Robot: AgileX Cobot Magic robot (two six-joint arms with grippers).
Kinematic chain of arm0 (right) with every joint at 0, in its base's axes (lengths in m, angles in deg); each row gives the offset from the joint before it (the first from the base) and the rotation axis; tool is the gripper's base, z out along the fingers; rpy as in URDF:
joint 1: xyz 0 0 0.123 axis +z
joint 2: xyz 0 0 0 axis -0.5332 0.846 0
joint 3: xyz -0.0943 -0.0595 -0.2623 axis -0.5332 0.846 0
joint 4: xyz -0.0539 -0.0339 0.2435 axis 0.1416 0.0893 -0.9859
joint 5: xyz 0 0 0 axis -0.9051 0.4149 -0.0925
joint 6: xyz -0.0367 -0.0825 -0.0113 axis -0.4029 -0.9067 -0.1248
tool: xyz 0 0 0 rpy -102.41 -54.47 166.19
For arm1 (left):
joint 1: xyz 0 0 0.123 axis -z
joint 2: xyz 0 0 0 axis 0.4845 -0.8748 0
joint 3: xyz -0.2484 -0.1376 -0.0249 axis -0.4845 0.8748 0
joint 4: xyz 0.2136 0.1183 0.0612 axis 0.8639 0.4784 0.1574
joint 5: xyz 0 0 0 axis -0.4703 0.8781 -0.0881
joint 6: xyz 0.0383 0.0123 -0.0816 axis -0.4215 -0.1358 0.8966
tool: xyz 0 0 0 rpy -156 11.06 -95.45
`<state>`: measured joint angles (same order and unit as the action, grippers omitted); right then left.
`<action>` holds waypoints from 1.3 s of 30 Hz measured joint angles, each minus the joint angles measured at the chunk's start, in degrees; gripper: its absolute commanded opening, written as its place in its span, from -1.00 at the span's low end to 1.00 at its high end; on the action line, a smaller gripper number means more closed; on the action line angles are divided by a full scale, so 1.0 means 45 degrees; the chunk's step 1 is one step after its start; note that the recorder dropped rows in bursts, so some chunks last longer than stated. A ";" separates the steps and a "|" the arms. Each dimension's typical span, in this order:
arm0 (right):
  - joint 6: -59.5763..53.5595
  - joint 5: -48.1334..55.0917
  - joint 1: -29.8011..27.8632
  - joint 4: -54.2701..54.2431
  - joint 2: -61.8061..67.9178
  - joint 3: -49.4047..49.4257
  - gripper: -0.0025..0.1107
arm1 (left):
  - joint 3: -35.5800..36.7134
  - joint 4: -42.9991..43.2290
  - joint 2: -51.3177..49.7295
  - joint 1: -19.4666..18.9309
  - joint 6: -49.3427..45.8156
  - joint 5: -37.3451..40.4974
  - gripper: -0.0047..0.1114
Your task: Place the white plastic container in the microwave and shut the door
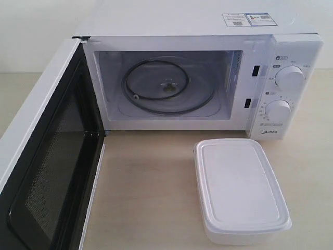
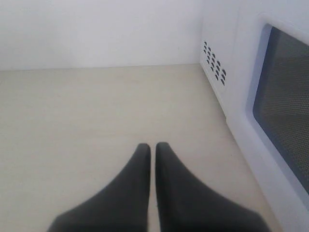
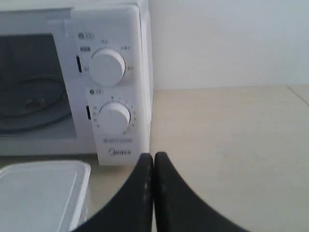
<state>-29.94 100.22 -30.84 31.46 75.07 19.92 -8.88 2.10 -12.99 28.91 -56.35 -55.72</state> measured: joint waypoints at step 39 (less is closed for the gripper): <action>-0.1470 -0.9574 0.0000 -0.0605 0.9557 -0.1236 -0.96 | 0.0000 0.0000 0.0000 0.0000 0.0000 0.0000 -0.84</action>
<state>-36.55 57.13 -30.84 28.74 118.08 14.36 -8.88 2.10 -12.99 28.91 -56.35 -55.72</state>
